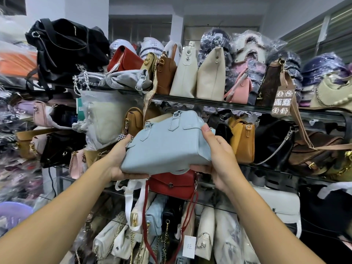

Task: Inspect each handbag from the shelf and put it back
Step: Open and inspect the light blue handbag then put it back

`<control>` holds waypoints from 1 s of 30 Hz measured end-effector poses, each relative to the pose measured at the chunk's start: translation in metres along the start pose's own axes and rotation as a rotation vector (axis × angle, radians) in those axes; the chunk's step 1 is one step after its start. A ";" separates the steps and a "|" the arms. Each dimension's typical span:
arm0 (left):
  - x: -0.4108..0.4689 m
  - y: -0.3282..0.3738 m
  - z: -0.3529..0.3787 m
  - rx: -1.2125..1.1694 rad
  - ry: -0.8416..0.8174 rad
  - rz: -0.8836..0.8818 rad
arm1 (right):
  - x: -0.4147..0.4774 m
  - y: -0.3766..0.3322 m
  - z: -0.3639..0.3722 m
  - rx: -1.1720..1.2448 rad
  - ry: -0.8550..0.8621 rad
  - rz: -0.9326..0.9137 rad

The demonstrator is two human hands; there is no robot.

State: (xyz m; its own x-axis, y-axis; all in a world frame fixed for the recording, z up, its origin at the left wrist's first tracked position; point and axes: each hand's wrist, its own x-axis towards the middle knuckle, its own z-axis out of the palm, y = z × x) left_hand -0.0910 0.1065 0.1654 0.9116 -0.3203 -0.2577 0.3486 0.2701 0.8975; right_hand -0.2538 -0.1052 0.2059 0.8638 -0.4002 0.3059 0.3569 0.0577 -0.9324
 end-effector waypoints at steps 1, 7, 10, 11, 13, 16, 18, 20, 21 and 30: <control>-0.001 0.000 0.001 0.010 -0.002 -0.006 | 0.001 -0.002 -0.001 -0.001 0.001 0.016; -0.007 0.002 0.002 0.019 -0.051 -0.020 | 0.003 -0.007 -0.003 0.014 -0.016 0.063; -0.009 0.005 0.000 0.027 -0.080 -0.024 | 0.005 -0.009 -0.006 0.027 0.000 0.064; -0.012 0.006 0.000 0.037 -0.088 -0.025 | 0.006 -0.009 -0.008 0.033 0.000 0.063; -0.016 0.009 0.001 0.075 -0.100 -0.016 | 0.009 -0.010 -0.012 0.057 0.013 0.070; -0.024 0.015 0.003 0.144 -0.117 0.008 | 0.015 -0.012 -0.019 0.127 0.081 0.129; -0.029 0.018 0.006 0.168 -0.117 0.033 | 0.019 -0.011 -0.023 0.178 0.121 0.176; -0.032 0.022 0.008 0.181 -0.135 0.052 | 0.022 -0.007 -0.029 0.241 0.140 0.217; -0.034 0.023 0.009 0.190 -0.149 0.054 | 0.025 -0.003 -0.032 0.275 0.146 0.241; -0.048 0.028 0.026 0.257 -0.169 0.078 | 0.033 0.023 -0.051 0.495 0.132 0.404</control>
State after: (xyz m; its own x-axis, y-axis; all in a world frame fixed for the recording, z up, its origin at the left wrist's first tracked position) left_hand -0.1309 0.1063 0.2117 0.8768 -0.4600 -0.1403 0.1924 0.0681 0.9789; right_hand -0.2350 -0.1634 0.1847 0.9245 -0.3663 -0.1054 0.1626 0.6292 -0.7601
